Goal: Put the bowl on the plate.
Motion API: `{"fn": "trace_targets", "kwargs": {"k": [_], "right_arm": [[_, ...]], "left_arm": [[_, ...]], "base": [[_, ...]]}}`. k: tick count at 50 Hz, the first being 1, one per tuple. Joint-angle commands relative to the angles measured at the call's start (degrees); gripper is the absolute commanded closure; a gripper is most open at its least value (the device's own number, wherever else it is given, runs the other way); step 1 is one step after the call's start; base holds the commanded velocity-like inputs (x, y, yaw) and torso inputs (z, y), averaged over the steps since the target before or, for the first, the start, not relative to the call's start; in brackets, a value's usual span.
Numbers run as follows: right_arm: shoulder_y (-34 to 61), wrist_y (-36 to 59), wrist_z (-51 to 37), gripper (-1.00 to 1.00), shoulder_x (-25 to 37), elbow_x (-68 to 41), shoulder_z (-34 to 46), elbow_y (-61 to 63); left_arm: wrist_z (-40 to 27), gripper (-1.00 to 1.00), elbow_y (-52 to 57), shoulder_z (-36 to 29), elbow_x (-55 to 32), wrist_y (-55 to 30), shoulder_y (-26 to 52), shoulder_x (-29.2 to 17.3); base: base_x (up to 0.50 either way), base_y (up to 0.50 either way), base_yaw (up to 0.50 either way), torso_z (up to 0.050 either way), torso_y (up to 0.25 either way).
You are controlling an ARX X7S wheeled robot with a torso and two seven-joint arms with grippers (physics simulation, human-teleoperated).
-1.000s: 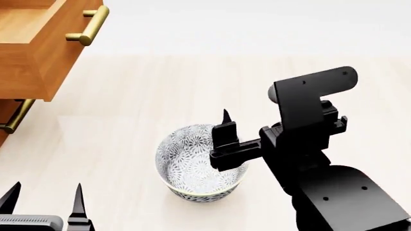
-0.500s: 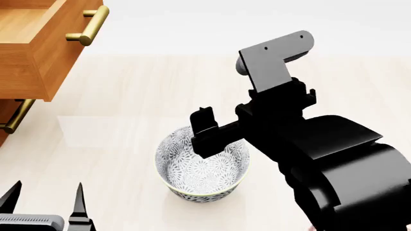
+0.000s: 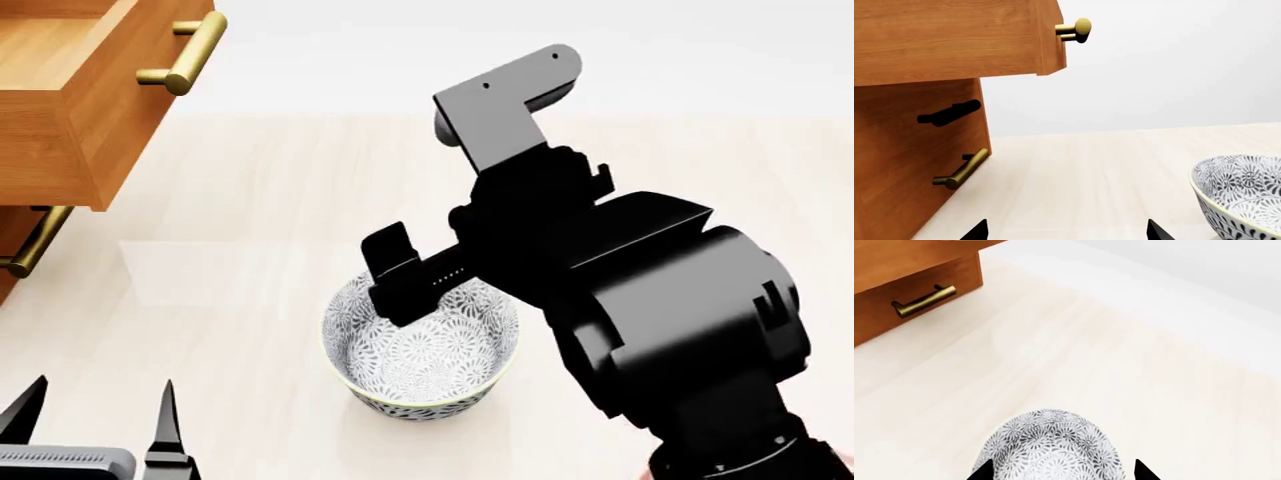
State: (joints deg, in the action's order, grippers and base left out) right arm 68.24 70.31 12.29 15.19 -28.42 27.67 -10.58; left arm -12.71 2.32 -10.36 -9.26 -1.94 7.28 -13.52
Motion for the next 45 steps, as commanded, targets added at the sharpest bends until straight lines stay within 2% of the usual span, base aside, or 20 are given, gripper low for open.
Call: {"fn": "trace_targets", "kwargs": {"k": [1,25,45], "right_arm": [[1.20,-0.59,1.32,-1.00,-1.38,0.53,3.29,-2.98],[0.47,0.22,2.60,-1.00,-2.65,-0.66,6.05,-3.29],[2.12,-4.70,5.17,-1.00,-5.30,1.49,10.59,-12.41]], "left_arm": [[-0.25,-1.00,-0.35,-0.31,-0.15,0.16,0.11,-0.08],[-0.90,-1.00,0.45,-0.59,-0.62,-0.11,-0.10,-0.73],[-1.38,-1.00,0.43,-0.88,-1.04,0.04,-0.08,-1.17]], "base": [[0.00,0.00,0.00,0.000,0.000],[0.00,0.00,0.00,0.000,0.000],[0.00,0.00,0.00,0.000,0.000]]}}
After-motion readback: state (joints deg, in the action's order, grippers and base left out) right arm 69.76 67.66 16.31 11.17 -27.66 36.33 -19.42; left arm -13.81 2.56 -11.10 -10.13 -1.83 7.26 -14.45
